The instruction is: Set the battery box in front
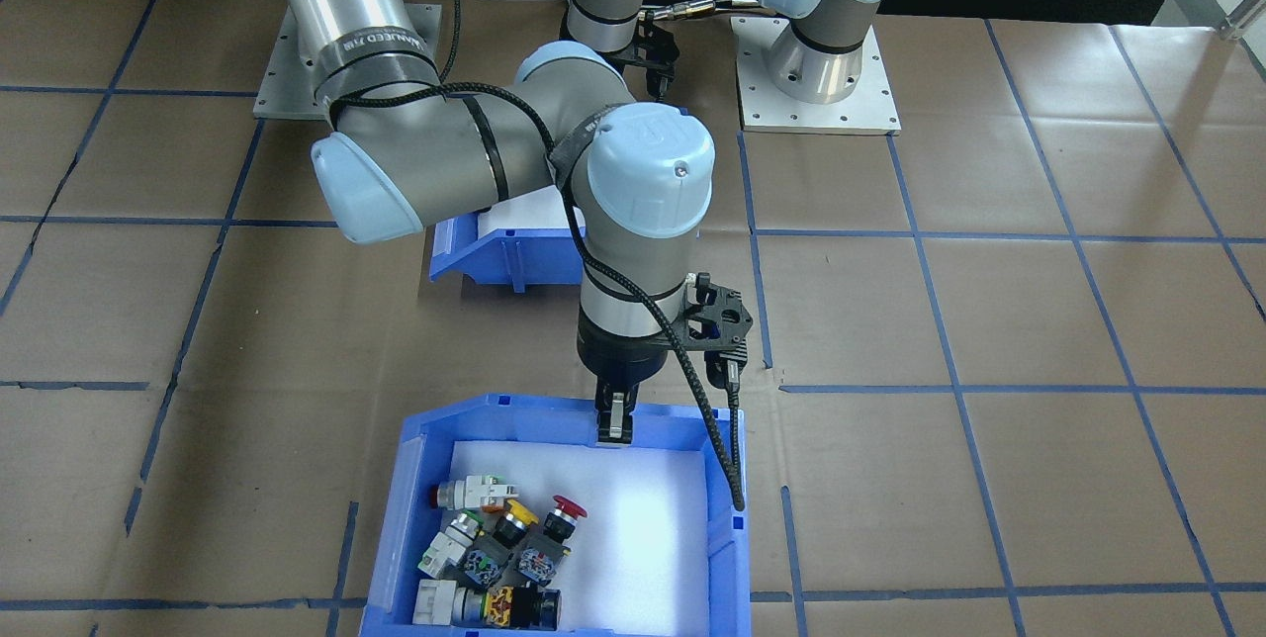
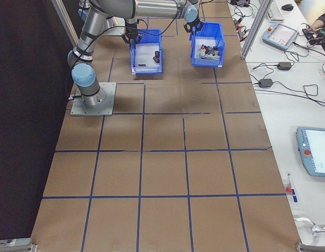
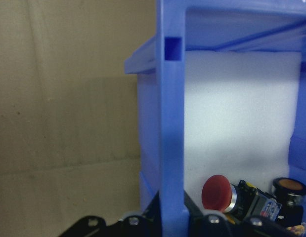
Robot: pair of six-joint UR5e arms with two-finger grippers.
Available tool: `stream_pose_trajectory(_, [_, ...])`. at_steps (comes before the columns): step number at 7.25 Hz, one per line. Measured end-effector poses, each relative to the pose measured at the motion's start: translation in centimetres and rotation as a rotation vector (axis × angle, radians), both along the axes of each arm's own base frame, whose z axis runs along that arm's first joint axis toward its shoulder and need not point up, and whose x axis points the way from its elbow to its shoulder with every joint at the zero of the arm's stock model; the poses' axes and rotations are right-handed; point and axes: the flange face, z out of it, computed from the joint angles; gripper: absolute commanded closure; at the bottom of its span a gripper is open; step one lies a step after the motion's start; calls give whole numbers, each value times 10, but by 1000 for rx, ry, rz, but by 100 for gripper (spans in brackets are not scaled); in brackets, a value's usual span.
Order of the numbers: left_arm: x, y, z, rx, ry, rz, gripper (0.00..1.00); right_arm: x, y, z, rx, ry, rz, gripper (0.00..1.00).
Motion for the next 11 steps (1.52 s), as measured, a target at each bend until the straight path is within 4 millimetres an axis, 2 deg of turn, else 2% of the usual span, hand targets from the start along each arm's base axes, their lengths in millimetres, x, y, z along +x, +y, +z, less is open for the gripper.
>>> stream_pose_trajectory(1, [5, 1, 10, -35, -16, -17, 100, -28, -7, 23, -3, 5, -16, 100])
stream_pose_trajectory(3, [21, -4, 29, -77, -45, -77, 100, -106, -18, 68, 22, 29, -29, 100])
stream_pose_trajectory(4, [35, -20, 36, -95, -53, -83, 100, -148, -22, 84, 45, 47, -16, 100])
stream_pose_trajectory(6, [77, -61, 46, -123, -63, -84, 100, -231, -27, 107, 88, 77, 24, 100])
stream_pose_trajectory(8, [116, -107, 49, -139, -77, -104, 100, -305, -17, 108, 132, 73, 62, 100])
stream_pose_trajectory(9, [131, -134, 54, -148, -82, -115, 100, -339, -1, 103, 154, 43, 63, 100])
stream_pose_trajectory(10, [138, -163, 56, -152, -85, -121, 100, -368, 23, 95, 167, 5, 51, 100])
stream_pose_trajectory(11, [138, -192, 57, -153, -81, -120, 100, -384, 52, 86, 165, -18, 41, 100])
